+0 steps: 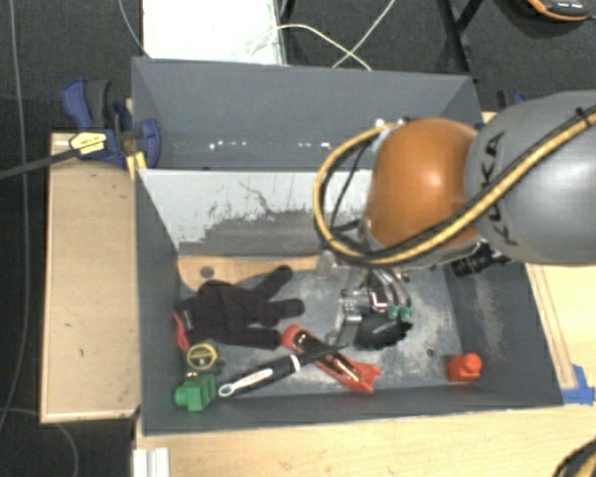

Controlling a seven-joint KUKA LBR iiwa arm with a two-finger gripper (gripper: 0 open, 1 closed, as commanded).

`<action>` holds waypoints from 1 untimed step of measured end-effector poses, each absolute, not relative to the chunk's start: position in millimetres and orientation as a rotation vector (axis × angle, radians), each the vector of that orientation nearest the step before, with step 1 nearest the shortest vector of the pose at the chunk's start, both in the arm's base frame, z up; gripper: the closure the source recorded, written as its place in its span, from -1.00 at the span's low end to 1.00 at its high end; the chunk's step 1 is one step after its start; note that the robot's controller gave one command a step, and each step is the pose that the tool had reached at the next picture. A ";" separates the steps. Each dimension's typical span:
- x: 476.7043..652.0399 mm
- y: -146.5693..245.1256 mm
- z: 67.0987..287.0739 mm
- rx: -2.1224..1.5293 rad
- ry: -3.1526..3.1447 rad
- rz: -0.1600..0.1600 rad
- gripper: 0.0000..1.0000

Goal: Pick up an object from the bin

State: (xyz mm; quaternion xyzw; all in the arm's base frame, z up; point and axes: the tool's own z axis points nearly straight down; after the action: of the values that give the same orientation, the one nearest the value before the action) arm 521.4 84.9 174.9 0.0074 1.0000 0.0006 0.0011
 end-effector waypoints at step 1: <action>521.4 84.9 174.9 0.021 3.139 0.002 -1.00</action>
Offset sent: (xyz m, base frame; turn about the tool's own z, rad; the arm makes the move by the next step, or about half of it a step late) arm 0.0071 0.0246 -0.0841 0.0526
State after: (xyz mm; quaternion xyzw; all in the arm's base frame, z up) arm 521.4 84.9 174.9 0.0067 1.0000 0.0006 0.0011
